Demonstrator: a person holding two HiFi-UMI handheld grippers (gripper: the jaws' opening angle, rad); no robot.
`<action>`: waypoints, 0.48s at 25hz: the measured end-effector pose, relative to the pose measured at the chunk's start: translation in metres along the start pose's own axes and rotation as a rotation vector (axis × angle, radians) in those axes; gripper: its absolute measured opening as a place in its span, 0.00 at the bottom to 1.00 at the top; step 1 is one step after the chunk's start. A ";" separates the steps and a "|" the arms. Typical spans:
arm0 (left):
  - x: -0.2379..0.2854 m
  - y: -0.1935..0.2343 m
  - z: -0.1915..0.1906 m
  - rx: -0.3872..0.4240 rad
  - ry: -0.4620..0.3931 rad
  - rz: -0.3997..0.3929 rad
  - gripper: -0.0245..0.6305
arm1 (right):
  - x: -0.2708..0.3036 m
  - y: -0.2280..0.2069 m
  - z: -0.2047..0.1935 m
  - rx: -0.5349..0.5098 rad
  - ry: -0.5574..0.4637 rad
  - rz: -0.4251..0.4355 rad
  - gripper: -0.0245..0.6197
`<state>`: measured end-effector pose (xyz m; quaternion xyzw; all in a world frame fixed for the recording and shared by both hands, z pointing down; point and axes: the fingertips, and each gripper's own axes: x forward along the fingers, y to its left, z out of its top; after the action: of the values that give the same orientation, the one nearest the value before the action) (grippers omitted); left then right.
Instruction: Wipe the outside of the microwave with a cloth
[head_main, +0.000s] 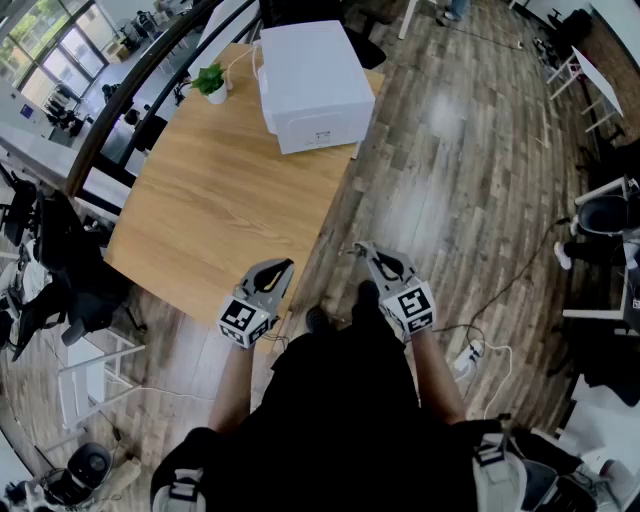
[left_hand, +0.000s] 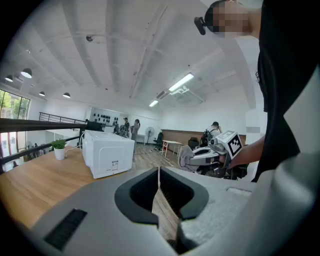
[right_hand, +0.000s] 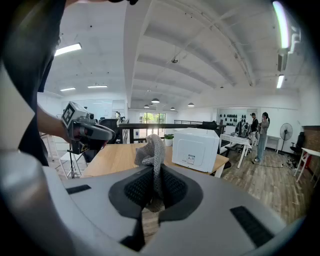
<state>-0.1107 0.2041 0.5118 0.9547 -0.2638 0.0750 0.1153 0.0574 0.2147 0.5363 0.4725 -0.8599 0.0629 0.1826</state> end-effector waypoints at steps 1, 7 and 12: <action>-0.004 -0.001 -0.001 0.003 -0.003 -0.003 0.05 | 0.000 0.004 -0.002 0.011 0.009 -0.004 0.06; -0.029 0.005 -0.006 -0.002 -0.009 0.019 0.05 | 0.011 0.024 0.002 -0.009 0.005 0.018 0.06; -0.045 0.012 -0.009 -0.021 -0.008 0.053 0.05 | 0.019 0.032 0.010 -0.009 0.000 0.034 0.06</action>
<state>-0.1561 0.2185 0.5132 0.9464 -0.2904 0.0712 0.1224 0.0189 0.2146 0.5357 0.4570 -0.8680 0.0620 0.1838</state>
